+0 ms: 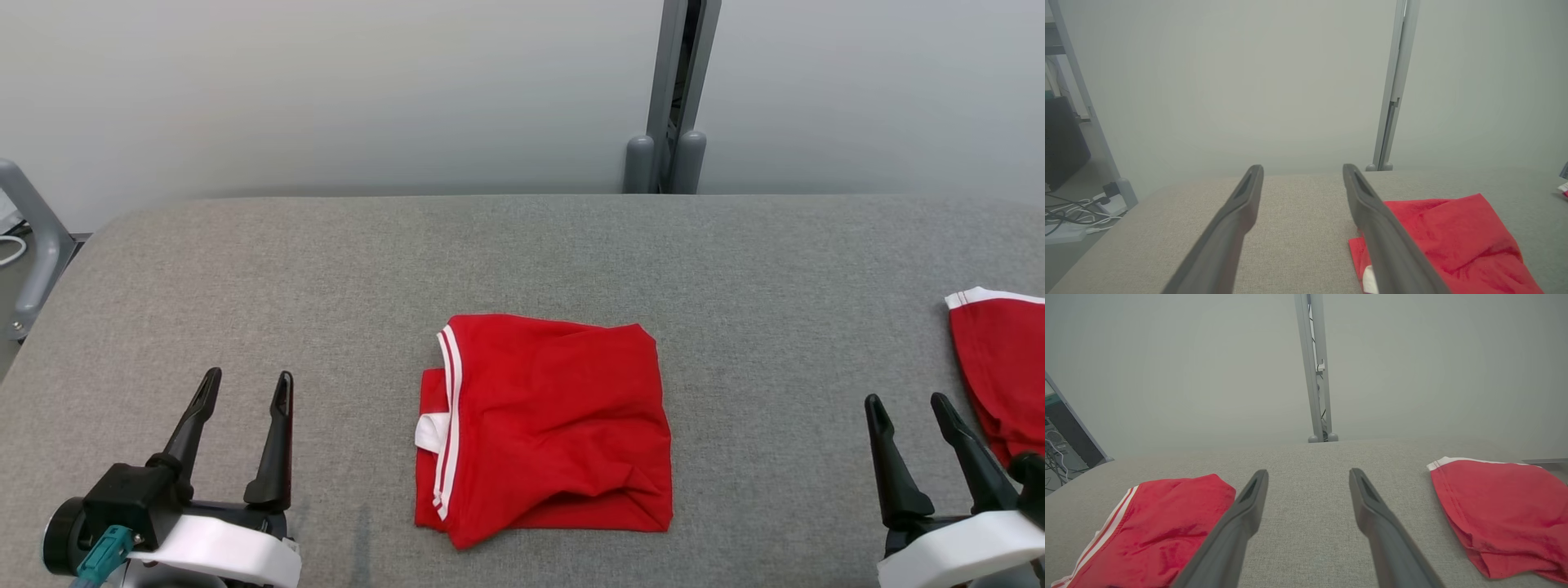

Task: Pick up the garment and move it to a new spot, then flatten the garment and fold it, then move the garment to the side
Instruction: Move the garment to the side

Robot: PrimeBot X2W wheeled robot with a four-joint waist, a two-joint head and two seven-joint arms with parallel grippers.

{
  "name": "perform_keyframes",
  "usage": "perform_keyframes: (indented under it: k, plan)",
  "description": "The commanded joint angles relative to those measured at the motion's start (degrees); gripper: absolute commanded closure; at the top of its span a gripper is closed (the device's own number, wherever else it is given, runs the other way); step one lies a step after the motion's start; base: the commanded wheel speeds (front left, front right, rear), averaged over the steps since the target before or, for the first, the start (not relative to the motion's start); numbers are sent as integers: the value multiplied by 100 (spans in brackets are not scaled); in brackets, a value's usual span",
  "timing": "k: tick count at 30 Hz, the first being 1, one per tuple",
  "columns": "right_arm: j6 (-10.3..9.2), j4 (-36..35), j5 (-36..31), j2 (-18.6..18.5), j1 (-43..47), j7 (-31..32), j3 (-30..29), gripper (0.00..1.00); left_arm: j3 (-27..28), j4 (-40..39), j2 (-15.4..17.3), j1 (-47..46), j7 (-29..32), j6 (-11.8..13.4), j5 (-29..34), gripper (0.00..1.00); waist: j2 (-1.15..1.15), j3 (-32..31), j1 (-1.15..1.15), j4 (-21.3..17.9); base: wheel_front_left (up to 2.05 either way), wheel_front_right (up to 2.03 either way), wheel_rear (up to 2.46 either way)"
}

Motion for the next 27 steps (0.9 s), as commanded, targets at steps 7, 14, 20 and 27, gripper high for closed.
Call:
perform_keyframes:
  k: [7, 14, 20, 27]
  plan:
    - [3, 208, 141, -114, -150, 220, 225, 0, -78, -23, 26, -158, 0, 14, -13, 0, 0, 37, 0, 128, 0, 0, 0]
    - [3, 1098, 617, -319, -731, 639, 1063, 0, -245, 22, -97, -372, -106, -77, -36, 0, 0, 338, 0, 503, 0, 0, 0]
    - [3, 2111, 1109, -401, -1441, 724, 1752, 0, -371, 267, -224, -604, -266, -171, -73, 0, 0, 588, 0, 788, 0, 0, 0]
    - [3, 3264, 1721, -417, -2013, 1014, 2549, 0, -456, 550, -318, -829, -430, -274, -100, 0, 0, 741, 0, 944, 0, 0, 0]
